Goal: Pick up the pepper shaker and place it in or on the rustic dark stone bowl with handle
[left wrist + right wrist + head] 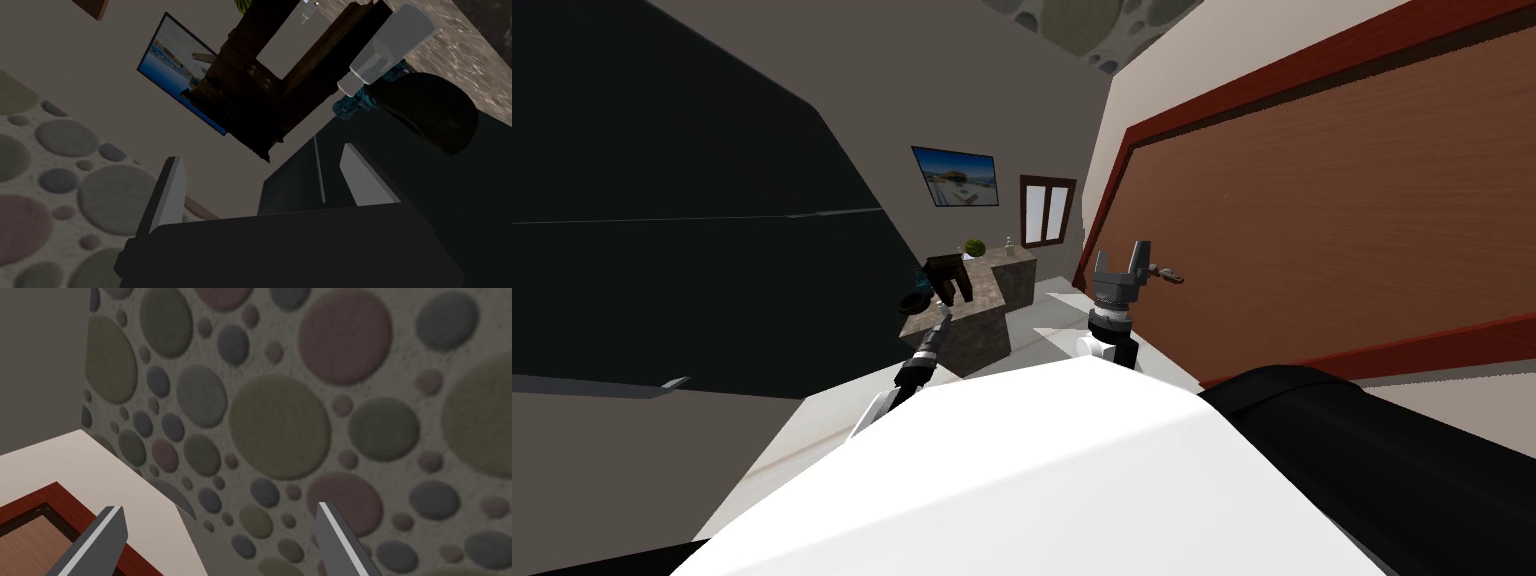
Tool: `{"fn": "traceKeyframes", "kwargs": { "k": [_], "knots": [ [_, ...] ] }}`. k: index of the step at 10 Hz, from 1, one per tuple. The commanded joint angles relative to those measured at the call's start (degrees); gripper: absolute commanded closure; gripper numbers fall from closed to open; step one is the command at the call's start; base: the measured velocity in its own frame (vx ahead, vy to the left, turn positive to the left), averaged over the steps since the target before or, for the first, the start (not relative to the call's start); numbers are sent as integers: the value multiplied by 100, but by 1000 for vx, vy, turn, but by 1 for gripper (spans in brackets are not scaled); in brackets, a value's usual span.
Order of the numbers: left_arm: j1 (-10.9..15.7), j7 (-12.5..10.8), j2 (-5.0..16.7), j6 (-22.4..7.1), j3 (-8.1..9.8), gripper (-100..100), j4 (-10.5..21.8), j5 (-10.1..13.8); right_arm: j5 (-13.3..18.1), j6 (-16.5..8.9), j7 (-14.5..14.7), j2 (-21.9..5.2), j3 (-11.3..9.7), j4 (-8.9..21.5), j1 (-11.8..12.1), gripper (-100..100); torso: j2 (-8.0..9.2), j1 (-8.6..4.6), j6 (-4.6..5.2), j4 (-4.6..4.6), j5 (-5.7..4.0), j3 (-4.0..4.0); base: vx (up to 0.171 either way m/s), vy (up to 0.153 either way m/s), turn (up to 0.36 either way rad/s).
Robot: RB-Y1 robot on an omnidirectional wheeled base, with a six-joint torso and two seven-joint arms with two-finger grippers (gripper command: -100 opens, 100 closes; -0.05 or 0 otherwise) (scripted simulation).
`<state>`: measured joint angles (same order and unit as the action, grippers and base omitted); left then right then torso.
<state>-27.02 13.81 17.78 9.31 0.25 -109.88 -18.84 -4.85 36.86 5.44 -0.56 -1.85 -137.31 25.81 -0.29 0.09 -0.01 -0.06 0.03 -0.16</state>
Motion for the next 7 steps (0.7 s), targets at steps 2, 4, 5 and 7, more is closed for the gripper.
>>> {"fn": "traceKeyframes", "kwargs": {
  "k": [2,4,5,7],
  "knots": [
    [75,206,257,12,58,-100,301,-185,0,0,0,0,0,0,0,0,-8,-4,1,-1,-1,-4,101,-4,36],
    [90,372,446,53,110,-100,534,-334,0,0,0,0,0,0,0,0,-17,-8,0,-4,-2,-10,110,-8,52],
    [98,458,545,75,137,-100,653,-410,0,0,0,0,0,0,0,0,-16,-9,1,-4,-3,-10,101,-2,37],
    [117,626,745,121,190,-100,891,-560,0,0,0,0,0,0,0,0,-20,-6,1,-4,-2,-11,138,-2,40]
  ]
}}
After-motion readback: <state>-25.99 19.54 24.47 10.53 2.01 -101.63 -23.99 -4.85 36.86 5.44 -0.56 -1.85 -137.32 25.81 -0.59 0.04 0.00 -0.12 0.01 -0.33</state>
